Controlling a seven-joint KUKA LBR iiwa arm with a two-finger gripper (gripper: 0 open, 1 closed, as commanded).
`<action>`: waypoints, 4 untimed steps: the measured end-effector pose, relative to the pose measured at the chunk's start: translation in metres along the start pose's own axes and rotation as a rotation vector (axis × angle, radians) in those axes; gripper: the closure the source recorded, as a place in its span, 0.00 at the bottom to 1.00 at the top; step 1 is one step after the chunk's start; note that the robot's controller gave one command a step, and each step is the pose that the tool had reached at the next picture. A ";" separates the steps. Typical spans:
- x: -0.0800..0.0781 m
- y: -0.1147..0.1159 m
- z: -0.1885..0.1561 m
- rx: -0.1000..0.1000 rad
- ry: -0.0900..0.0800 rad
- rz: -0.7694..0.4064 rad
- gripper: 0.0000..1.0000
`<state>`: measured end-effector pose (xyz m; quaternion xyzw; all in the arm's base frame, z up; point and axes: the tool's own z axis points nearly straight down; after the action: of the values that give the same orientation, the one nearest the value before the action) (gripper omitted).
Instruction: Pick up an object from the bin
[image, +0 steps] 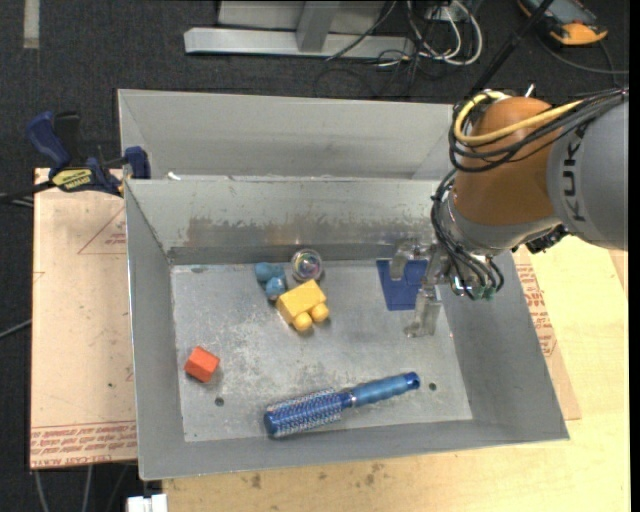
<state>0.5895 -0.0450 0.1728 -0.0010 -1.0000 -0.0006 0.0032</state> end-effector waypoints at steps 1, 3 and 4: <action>0.081 0.044 0.105 -0.001 -0.002 -0.537 0.00; 0.095 0.093 0.074 0.002 -0.007 -0.811 0.00; 0.097 0.094 0.104 0.002 -0.004 -0.972 0.00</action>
Offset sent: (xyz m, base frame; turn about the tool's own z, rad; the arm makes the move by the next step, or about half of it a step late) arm -0.0798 0.0426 -0.1028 -0.5379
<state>0.4921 0.0496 0.0690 0.4662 -0.8847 -0.0009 0.0007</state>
